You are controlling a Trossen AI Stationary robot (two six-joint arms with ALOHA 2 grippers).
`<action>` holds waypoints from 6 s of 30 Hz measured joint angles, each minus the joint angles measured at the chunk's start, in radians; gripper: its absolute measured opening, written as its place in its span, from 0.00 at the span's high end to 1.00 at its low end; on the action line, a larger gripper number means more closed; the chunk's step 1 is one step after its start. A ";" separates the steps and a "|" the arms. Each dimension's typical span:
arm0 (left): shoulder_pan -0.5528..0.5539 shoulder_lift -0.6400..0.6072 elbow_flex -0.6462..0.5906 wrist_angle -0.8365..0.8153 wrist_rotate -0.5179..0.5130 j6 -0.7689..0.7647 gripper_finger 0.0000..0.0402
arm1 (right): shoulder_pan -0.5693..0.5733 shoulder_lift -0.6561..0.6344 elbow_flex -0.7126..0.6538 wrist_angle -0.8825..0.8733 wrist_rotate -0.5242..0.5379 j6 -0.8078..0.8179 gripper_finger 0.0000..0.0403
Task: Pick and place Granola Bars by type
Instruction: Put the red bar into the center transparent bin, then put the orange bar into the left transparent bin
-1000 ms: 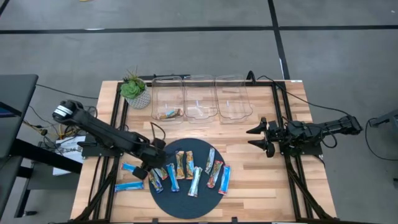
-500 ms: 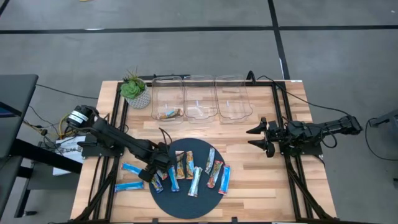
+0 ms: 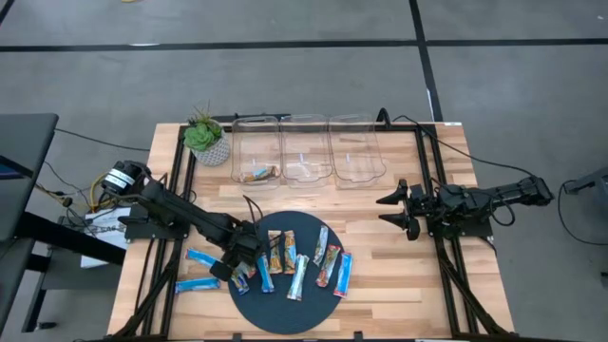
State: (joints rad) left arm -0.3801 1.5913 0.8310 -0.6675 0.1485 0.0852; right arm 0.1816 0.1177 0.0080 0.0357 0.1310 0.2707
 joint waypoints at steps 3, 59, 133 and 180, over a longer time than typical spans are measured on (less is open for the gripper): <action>0.000 0.000 0.000 0.000 0.004 -0.012 0.87 | 0.000 0.000 0.000 0.000 0.000 0.000 0.40; 0.212 -0.290 0.113 0.824 -0.333 -0.159 0.96 | 0.000 0.000 0.000 0.000 0.000 0.000 0.40; 0.760 0.246 0.561 0.232 -0.213 0.121 0.96 | 0.000 0.000 0.000 0.000 0.000 0.000 0.40; 0.761 0.284 0.560 0.237 -0.173 0.109 0.74 | 0.000 0.000 0.000 0.000 0.000 0.000 0.40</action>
State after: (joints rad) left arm 0.3813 1.8752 1.3914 -0.4305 -0.0250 0.1944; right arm 0.1814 0.1177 0.0082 0.0357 0.1314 0.2710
